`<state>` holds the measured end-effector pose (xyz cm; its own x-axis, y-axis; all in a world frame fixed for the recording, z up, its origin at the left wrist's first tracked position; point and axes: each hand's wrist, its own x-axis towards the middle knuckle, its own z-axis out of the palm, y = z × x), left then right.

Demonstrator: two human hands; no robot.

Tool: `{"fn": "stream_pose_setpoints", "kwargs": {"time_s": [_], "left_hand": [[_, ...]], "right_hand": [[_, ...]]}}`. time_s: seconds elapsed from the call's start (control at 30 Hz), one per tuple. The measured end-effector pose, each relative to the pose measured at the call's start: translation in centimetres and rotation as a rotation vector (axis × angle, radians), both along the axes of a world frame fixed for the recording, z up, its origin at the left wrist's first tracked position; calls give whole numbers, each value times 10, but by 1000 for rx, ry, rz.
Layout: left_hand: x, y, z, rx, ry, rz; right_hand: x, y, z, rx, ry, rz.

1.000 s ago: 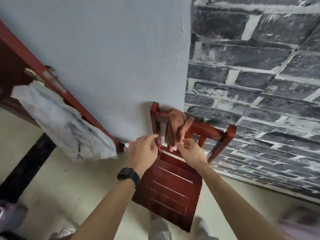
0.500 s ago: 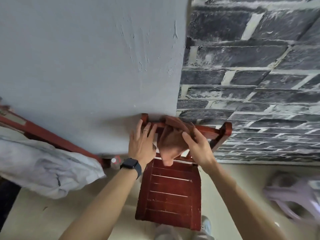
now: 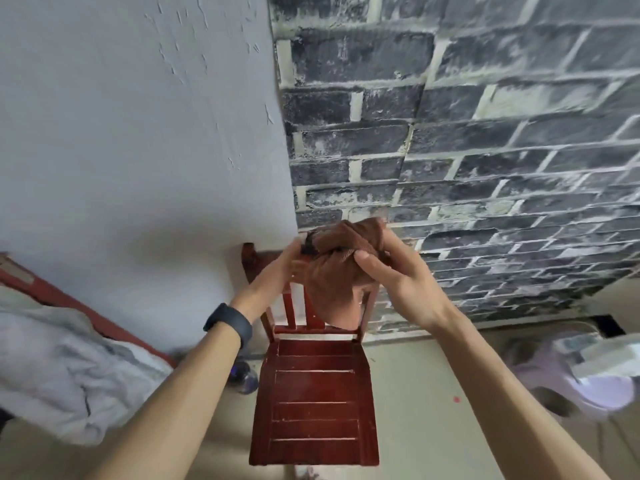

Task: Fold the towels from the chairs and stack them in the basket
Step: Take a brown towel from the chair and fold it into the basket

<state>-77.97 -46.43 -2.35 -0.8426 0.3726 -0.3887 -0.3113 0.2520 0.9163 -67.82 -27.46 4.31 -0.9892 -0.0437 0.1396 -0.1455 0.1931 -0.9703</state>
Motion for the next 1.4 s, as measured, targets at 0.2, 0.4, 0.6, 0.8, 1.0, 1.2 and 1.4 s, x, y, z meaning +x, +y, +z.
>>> {"fn": "stream_pose_setpoints", "kwargs": {"time_s": [0.2,0.4,0.6,0.8,1.0,1.2,1.4], "left_hand": [[74,32,11,217,-127,75],[149,41,-19,-57,132,-13],[192,7,-23,-331,192,-52],[219,13,-23,88,-144,189],[221,7,-12,245,-204,115],[220,-14,-6,192,-195,18],[219,-39,-23,408,-442,275]], "right_hand": [[93,28,-53,184,-203,152],[171,42,-118,-420,-752,29],[195,43,-139,-329,-588,-402],[185,39,-111,22,-430,-449],[194,12,-128,-95,-906,-262],[182,-31,-132,-464,-953,-94],[159,-47,-87,-616,-572,-162]]}}
